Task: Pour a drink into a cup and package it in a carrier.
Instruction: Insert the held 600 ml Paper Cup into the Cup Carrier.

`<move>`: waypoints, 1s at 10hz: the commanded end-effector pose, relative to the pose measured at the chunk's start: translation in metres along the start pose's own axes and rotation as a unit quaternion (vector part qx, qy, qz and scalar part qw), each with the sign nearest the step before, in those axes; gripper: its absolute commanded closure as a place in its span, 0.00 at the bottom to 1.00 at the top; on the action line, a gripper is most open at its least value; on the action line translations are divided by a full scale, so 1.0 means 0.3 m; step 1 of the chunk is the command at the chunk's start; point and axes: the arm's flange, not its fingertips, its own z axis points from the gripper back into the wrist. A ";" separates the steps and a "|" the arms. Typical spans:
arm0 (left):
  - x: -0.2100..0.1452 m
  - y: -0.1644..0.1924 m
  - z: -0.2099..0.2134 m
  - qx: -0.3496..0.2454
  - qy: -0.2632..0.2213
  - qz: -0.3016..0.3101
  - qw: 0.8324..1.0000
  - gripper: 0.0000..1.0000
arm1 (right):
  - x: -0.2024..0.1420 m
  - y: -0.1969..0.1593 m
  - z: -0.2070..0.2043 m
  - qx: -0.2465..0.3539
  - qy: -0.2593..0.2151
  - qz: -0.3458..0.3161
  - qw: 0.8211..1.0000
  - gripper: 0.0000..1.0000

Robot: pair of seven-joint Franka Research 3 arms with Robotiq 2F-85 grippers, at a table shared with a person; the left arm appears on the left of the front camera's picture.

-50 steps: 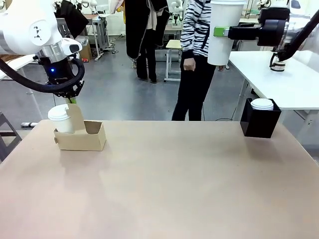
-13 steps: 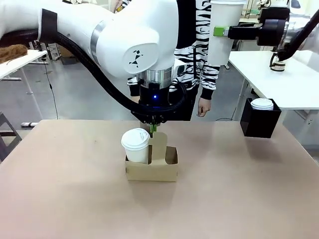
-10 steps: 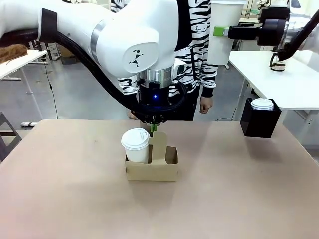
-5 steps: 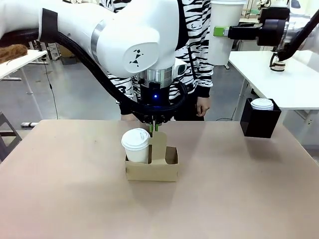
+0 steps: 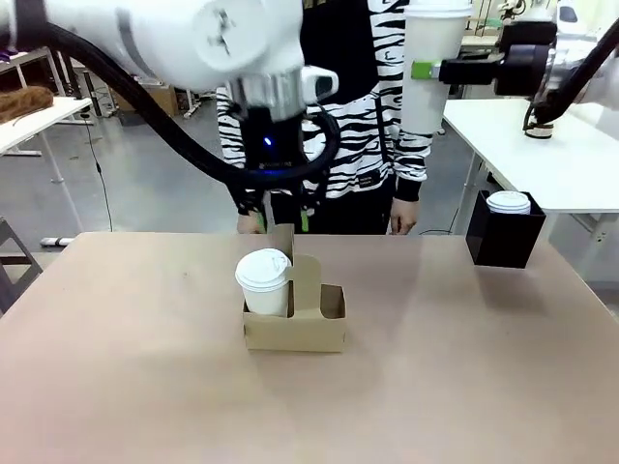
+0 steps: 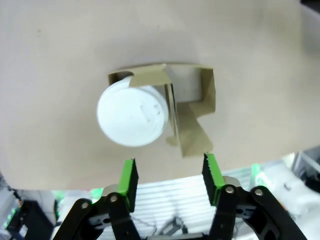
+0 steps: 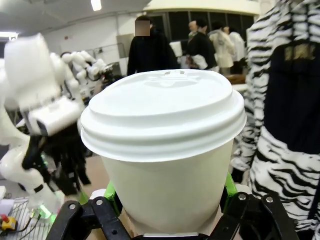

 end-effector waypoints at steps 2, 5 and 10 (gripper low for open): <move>0.023 0.249 0.161 -0.018 0.030 -0.130 0.991 0.00 | -0.121 -0.008 -0.086 0.105 0.050 -0.013 0.993 0.14; 0.029 0.526 0.210 -0.030 -0.030 -0.230 0.972 0.00 | -0.274 0.078 -0.158 0.189 0.047 -0.009 0.981 0.14; 0.080 0.692 0.202 -0.013 -0.078 -0.275 0.958 0.00 | -0.370 0.105 -0.196 0.203 0.027 -0.001 0.979 0.14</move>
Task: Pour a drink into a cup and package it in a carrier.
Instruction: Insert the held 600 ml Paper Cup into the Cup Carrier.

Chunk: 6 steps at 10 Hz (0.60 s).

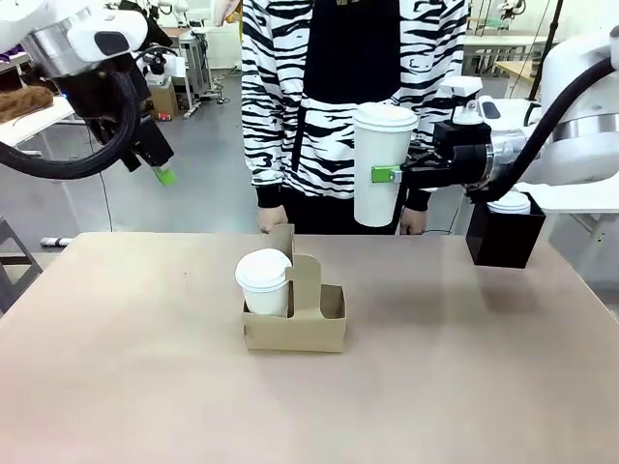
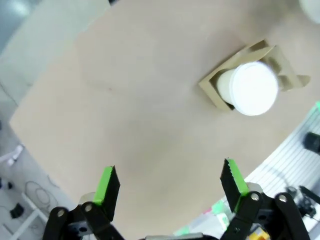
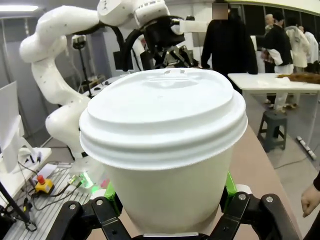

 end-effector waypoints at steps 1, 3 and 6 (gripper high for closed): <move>0.022 -0.013 0.053 0.013 0.014 0.018 1.000 0.00 | 0.005 0.011 -0.014 0.017 0.012 -0.003 1.000 0.14; 0.006 -0.005 0.014 0.002 0.001 0.004 1.000 0.00 | -0.004 0.003 -0.003 0.004 0.005 0.000 1.000 0.14; -0.110 0.176 -0.011 -0.004 -0.049 -0.043 0.998 0.00 | -0.087 0.021 -0.085 0.077 -0.020 0.054 0.995 0.14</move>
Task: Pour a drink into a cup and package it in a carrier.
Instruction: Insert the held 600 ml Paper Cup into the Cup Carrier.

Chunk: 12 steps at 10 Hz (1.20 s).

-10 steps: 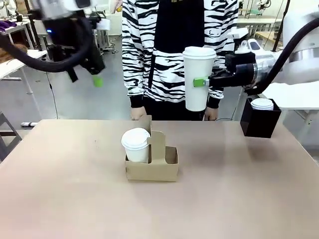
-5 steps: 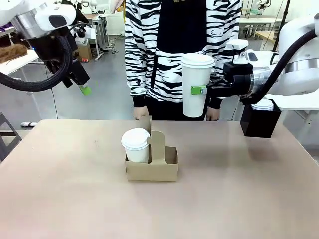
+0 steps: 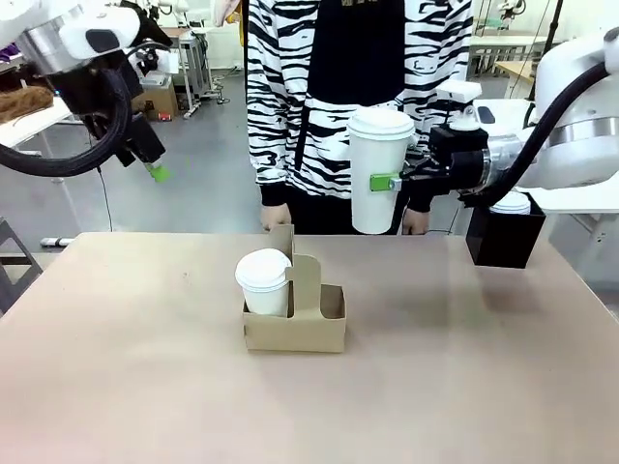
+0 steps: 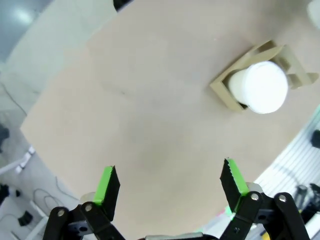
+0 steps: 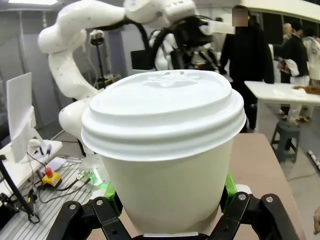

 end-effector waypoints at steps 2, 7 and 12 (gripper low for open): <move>-0.192 0.200 -0.021 -0.029 -0.071 -0.030 0.997 0.00 | -0.134 -0.034 -0.091 0.049 -0.004 0.025 0.998 0.14; -0.347 0.362 -0.099 -0.113 -0.148 -0.072 0.980 0.00 | -0.292 -0.054 -0.174 0.072 -0.004 0.010 0.997 0.14; -0.334 0.353 -0.062 -0.052 -0.137 -0.078 0.986 0.00 | -0.363 -0.058 -0.221 0.078 -0.003 0.004 0.997 0.14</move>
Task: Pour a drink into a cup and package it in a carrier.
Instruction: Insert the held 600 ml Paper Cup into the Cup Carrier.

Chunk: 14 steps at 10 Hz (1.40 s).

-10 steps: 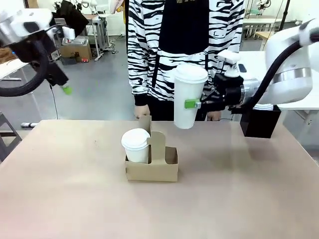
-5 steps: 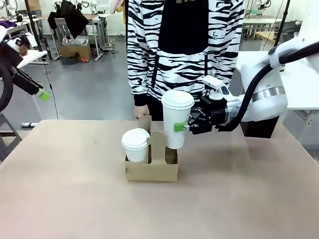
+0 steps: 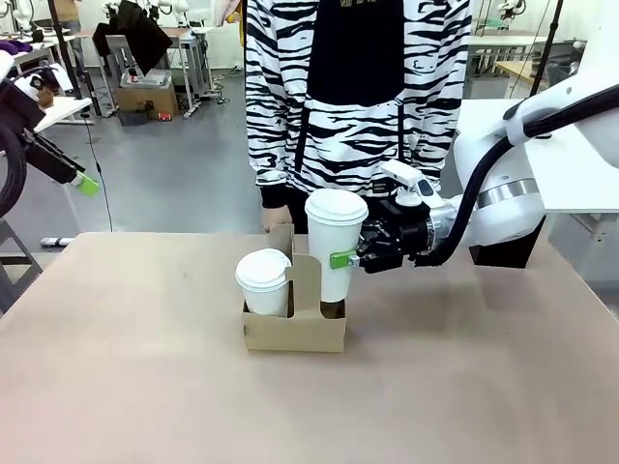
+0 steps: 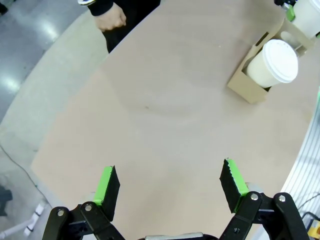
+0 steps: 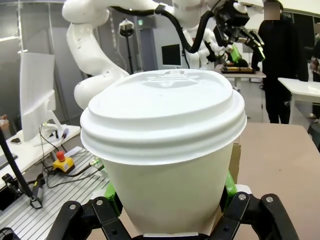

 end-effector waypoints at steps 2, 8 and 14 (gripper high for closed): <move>0.001 -0.001 0.004 0.006 0.003 0.002 1.000 0.00 | -0.046 -0.058 -0.014 0.002 -0.001 0.008 1.000 0.14; 0.001 -0.001 0.004 0.006 0.003 0.002 1.000 0.00 | -0.150 -0.103 -0.020 0.001 -0.009 -0.012 1.000 0.14; 0.001 -0.001 0.004 0.006 0.003 0.002 1.000 0.00 | -0.254 -0.143 0.004 0.033 0.026 -0.008 0.999 0.14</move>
